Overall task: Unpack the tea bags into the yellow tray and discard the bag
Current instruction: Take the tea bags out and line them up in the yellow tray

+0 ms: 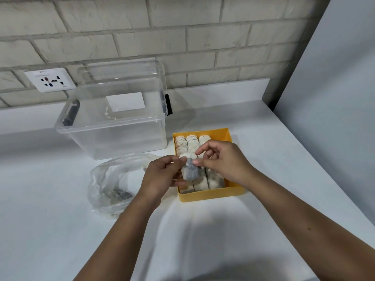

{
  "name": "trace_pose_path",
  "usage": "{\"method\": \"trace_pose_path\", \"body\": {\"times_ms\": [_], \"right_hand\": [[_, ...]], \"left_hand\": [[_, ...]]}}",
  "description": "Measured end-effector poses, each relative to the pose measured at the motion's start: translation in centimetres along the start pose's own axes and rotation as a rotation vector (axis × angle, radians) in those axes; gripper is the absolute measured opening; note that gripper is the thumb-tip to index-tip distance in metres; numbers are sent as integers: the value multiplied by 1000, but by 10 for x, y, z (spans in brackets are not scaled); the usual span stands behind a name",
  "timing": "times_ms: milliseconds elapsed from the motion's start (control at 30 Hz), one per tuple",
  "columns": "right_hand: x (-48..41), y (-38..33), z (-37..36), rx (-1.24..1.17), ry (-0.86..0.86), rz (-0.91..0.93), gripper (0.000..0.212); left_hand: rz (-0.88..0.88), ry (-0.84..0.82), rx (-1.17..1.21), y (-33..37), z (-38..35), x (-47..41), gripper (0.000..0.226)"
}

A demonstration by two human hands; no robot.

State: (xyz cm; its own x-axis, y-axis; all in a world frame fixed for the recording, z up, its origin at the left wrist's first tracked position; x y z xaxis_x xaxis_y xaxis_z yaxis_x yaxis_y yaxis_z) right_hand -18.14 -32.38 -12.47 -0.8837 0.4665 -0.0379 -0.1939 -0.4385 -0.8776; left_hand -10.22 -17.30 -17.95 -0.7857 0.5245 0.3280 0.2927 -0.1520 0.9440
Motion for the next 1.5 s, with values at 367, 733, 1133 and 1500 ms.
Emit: {"method": "trace_pose_path", "body": {"times_ms": [367,733,1133,1500], "right_hand": [[5,8,-9,-201,-6,-105,16],[-4,20,7,-199,53,-142,13],[-56,37,63,816,200,-47,23],[-75,64,50,1104,234,-62,26]], "left_hand": [[49,-15,83,-6,-5,6,24],[32,-10,87,-5,-8,4,14],[-162,17,-265,9,-14,-16,13],[-191,17,-363,8,-14,-24,15]]}}
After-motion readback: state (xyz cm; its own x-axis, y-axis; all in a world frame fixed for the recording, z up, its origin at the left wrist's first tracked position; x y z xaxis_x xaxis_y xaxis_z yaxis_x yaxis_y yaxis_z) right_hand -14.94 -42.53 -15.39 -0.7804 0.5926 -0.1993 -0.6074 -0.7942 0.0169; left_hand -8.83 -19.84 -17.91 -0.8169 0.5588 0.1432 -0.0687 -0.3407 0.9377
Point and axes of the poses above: each hand's wrist, its own x-axis away from the middle knuckle, its own z-axis out of the back of the hand, y = z × x, the point moved 10 cm from there along -x, towards the middle knuckle, and after that the axes turned 3 degrees about y, right-handed, at the moved point
